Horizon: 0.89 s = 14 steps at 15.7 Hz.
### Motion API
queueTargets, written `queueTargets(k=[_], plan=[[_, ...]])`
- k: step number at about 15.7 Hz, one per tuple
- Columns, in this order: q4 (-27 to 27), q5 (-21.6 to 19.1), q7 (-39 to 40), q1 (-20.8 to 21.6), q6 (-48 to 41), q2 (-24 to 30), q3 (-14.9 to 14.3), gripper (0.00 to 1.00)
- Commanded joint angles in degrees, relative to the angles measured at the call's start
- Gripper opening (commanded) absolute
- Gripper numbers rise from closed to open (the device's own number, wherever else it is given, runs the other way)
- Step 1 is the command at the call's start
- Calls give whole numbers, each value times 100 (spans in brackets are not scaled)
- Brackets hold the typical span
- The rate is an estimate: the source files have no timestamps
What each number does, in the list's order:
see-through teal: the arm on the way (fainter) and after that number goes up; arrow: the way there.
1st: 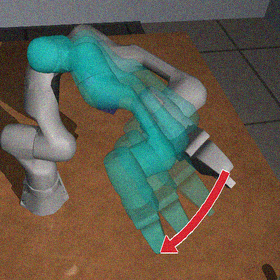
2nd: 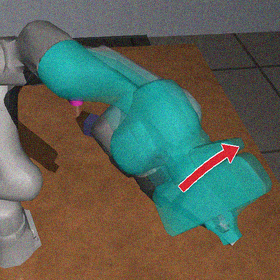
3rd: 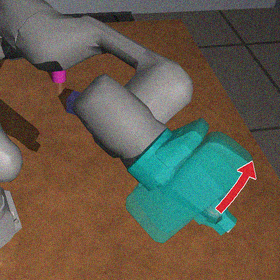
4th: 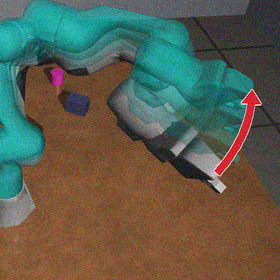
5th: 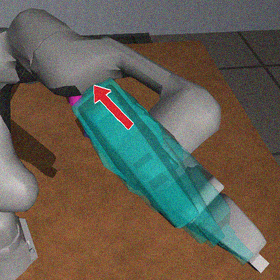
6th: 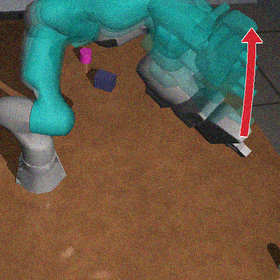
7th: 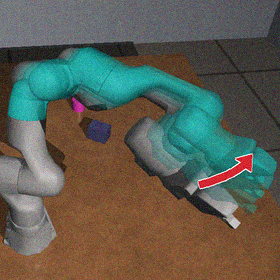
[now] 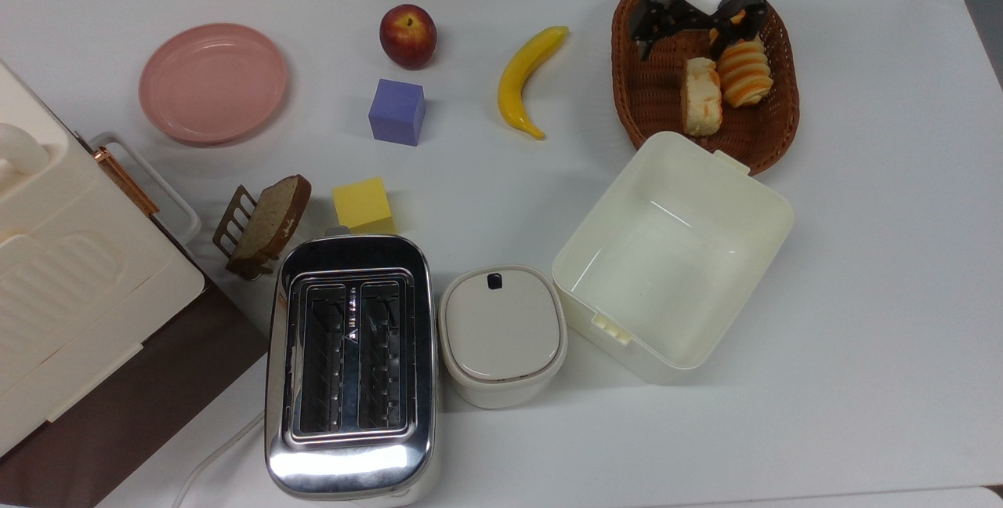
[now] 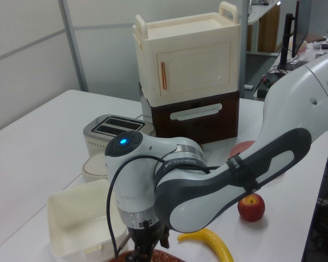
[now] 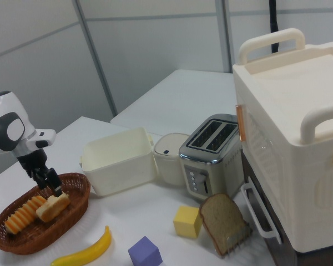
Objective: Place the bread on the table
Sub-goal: 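Lower the gripper onto the small bread piece in the basket, then close the gripper on the small bread piece and lift it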
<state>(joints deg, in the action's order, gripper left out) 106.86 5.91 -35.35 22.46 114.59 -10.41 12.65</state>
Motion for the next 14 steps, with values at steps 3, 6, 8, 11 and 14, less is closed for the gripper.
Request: queueTargets(k=[3, 6, 8, 11, 14], plan=[[309, 217, -937, 110, 651, -67, -44, 100], [459, 436, -1324, 197, 802, -137, -44, 100], [459, 577, -1474, 215, 828, -199, -44, 100], [485, 718, -1580, 233, 1020, -216, -26, 100], [512, 824, -1686, 233, 1110, -269, -26, 100]])
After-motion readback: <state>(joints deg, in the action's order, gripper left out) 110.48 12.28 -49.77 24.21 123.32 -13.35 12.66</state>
